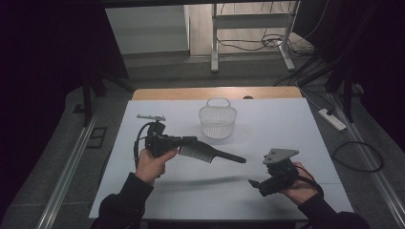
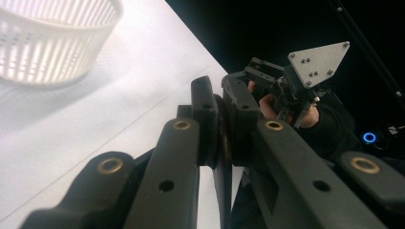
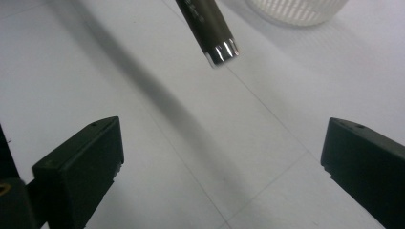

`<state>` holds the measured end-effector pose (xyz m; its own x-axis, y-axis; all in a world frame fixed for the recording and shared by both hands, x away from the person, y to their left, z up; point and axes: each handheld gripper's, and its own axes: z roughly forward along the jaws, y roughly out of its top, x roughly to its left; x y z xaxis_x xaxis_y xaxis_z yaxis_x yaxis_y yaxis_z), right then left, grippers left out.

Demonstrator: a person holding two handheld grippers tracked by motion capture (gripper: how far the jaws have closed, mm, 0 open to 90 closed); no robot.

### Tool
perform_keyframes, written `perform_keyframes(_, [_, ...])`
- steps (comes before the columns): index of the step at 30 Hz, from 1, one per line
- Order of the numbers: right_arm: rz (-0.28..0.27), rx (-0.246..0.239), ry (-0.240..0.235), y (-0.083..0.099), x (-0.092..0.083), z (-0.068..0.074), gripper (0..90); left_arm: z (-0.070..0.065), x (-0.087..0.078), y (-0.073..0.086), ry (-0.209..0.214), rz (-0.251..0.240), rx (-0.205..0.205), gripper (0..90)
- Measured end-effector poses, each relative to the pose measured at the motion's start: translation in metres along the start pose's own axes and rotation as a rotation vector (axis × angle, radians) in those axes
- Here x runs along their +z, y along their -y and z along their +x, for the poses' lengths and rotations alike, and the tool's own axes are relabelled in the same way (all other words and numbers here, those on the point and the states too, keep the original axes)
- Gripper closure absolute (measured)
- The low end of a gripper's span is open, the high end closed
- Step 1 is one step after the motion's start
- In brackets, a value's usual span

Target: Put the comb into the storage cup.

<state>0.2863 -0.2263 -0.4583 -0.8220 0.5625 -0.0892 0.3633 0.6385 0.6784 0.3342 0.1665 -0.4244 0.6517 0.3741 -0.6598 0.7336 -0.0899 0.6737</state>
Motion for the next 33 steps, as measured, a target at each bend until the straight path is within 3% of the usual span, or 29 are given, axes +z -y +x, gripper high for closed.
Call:
perform_keyframes(7, [0.009,0.056,0.024,0.009,-0.006,-0.008,0.0,0.004,-0.011,-0.003,-0.028,-0.012,0.001,83.6])
perform_keyframes(14, [0.025,0.076,0.054,0.018,-0.011,-0.01,0.0,0.005,-0.017,-0.01,-0.037,-0.018,-0.004,83.6])
perform_keyframes(25, [0.035,0.12,0.081,0.032,-0.02,-0.015,0.0,0.009,-0.027,-0.019,-0.084,-0.023,-0.004,83.6])
perform_keyframes(33, [0.047,0.172,0.103,0.042,-0.028,-0.019,0.0,0.013,-0.036,-0.027,-0.103,-0.037,-0.016,83.6])
